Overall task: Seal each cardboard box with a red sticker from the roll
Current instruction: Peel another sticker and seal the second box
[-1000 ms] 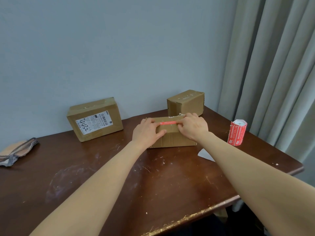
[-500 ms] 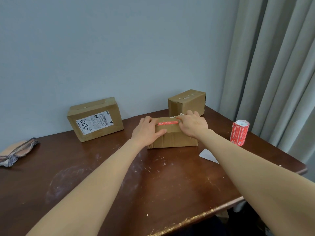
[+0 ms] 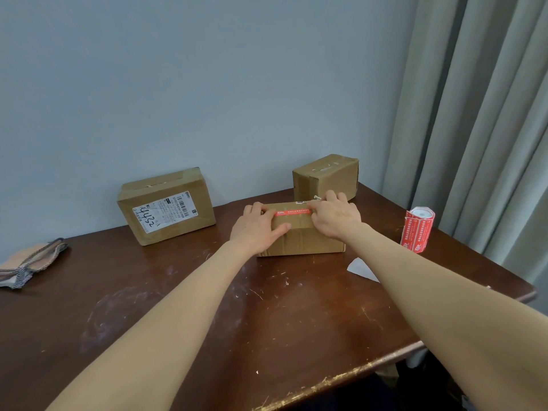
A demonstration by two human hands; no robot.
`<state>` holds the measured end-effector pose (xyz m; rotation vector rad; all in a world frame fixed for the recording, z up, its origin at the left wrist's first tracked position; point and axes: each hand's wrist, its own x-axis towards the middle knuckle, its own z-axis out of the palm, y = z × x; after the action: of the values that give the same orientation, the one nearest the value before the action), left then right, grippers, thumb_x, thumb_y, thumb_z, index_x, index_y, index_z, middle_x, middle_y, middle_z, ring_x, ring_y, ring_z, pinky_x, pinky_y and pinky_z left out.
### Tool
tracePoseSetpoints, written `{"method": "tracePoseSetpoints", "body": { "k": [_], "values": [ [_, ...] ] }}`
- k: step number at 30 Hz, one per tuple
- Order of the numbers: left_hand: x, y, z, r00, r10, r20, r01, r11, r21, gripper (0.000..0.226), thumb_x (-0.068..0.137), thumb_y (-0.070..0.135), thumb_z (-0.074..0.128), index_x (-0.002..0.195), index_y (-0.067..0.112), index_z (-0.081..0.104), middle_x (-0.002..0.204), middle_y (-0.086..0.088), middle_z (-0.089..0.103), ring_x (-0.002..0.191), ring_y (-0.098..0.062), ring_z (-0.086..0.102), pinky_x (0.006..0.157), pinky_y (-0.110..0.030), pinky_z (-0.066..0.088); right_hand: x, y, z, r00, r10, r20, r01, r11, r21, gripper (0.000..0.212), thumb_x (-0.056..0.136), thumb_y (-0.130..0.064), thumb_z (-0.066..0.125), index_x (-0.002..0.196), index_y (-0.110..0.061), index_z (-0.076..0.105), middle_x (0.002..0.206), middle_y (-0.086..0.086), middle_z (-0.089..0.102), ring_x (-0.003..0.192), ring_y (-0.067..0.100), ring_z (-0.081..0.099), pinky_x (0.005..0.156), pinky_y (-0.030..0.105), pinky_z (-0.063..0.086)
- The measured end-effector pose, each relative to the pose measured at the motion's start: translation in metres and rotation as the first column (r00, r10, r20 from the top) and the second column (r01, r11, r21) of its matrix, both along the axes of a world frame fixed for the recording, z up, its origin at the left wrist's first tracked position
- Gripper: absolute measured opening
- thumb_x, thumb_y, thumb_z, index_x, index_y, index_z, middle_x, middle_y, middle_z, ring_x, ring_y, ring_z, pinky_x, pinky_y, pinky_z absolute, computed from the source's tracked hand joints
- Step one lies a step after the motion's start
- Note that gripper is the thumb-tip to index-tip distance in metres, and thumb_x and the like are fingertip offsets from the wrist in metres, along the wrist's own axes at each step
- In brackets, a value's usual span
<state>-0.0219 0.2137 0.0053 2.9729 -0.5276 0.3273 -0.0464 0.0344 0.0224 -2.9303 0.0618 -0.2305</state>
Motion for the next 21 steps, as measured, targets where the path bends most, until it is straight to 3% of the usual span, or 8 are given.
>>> {"method": "tracePoseSetpoints", "body": {
  "k": [5, 10, 14, 21],
  "values": [
    [0.003, 0.001, 0.001, 1.000, 0.017, -0.006, -0.016, 0.998, 0.067, 0.068, 0.091, 0.066, 0.030, 0.144, 0.024, 0.039, 0.143, -0.006, 0.038, 0.132, -0.025, 0.030, 0.101, -0.039, 0.038, 0.000, 0.000, -0.001, 0.999, 0.009, -0.034, -0.008, 1.000, 0.014, 0.044, 0.099, -0.025, 0.028, 0.135, -0.038, 0.051, 0.131, 0.009, 0.040, 0.123, 0.031, 0.034, 0.098, 0.044, 0.035],
    [-0.006, 0.005, -0.003, 0.984, -0.042, 0.171, 0.039, 0.999, 0.024, 0.058, 0.094, 0.059, 0.037, 0.138, 0.024, 0.047, 0.136, 0.001, 0.048, 0.123, -0.018, 0.042, 0.090, -0.032, 0.043, -0.007, -0.007, -0.001, 0.996, 0.050, 0.073, -0.051, 0.999, 0.014, 0.043, 0.098, -0.023, 0.031, 0.131, -0.033, 0.057, 0.124, 0.009, 0.052, 0.117, 0.029, 0.043, 0.090, 0.041, 0.040],
    [-0.006, 0.004, -0.001, 0.994, -0.027, 0.110, 0.029, 1.000, -0.008, 0.055, 0.092, 0.060, 0.039, 0.134, 0.028, 0.053, 0.132, 0.005, 0.052, 0.121, -0.016, 0.042, 0.087, -0.033, 0.045, -0.013, -0.008, -0.005, 0.997, 0.056, 0.046, -0.056, 0.998, -0.014, 0.043, 0.099, -0.023, 0.031, 0.130, -0.035, 0.057, 0.129, 0.007, 0.049, 0.122, 0.028, 0.040, 0.095, 0.042, 0.039],
    [-0.008, 0.004, -0.004, 0.991, -0.055, 0.122, 0.048, 0.997, 0.061, 0.052, 0.094, 0.060, 0.034, 0.142, 0.039, 0.038, 0.135, 0.002, 0.047, 0.123, -0.020, 0.040, 0.090, -0.035, 0.045, -0.014, -0.009, 0.001, 0.997, 0.070, 0.039, -0.069, 0.997, -0.036, 0.045, 0.099, -0.020, 0.030, 0.131, -0.035, 0.057, 0.129, 0.006, 0.050, 0.120, 0.028, 0.042, 0.092, 0.040, 0.038]
  ]
}}
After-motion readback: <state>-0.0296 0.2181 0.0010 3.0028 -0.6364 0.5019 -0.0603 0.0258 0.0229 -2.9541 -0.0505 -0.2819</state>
